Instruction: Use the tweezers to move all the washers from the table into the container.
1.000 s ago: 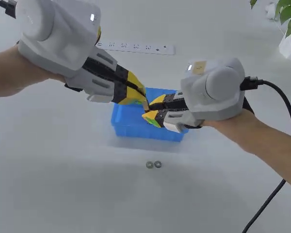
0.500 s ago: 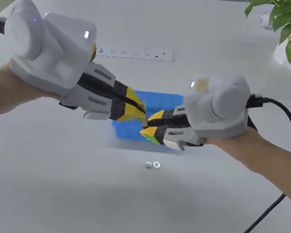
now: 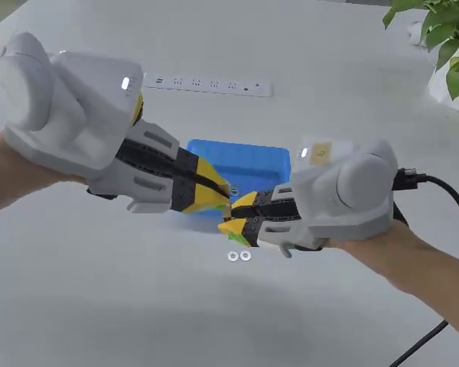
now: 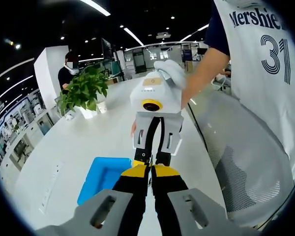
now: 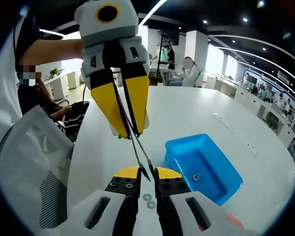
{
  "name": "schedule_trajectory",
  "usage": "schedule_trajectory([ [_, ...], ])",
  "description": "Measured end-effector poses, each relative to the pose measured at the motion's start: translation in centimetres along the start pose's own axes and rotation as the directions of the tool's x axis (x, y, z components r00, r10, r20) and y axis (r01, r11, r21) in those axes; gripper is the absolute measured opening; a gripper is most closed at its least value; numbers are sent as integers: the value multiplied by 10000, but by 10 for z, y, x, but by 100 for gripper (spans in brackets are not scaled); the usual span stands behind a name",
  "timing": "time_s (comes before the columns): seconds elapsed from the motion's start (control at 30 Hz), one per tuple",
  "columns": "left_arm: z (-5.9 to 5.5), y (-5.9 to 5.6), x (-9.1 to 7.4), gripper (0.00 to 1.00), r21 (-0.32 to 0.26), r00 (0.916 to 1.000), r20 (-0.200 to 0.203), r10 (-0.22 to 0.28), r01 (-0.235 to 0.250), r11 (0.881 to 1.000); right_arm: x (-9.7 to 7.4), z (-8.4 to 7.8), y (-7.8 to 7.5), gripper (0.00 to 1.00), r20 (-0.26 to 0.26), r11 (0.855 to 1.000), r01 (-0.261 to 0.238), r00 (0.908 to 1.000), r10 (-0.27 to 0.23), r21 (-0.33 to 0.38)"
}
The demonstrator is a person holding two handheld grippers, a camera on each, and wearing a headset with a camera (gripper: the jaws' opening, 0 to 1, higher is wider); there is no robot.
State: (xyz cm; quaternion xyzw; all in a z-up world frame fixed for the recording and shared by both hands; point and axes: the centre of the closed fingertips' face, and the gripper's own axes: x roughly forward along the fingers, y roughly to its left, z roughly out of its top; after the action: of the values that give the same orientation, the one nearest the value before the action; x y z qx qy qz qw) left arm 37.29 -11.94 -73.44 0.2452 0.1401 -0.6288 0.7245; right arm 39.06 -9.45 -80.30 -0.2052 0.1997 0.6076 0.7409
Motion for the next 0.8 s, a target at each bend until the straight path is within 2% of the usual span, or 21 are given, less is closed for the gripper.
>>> schedule_trajectory([
  [0.47, -10, -15, 13, 6, -307, 9993, -67, -366, 364, 9989, 3, -19, 14, 12, -177, 9992, -141, 9997, 147, 362],
  [0.8, -18, -14, 23, 7, -419, 9989, -96, -466, 461, 9981, 6, -31, 12, 12, -342, 9985, -133, 9993, 152, 538],
])
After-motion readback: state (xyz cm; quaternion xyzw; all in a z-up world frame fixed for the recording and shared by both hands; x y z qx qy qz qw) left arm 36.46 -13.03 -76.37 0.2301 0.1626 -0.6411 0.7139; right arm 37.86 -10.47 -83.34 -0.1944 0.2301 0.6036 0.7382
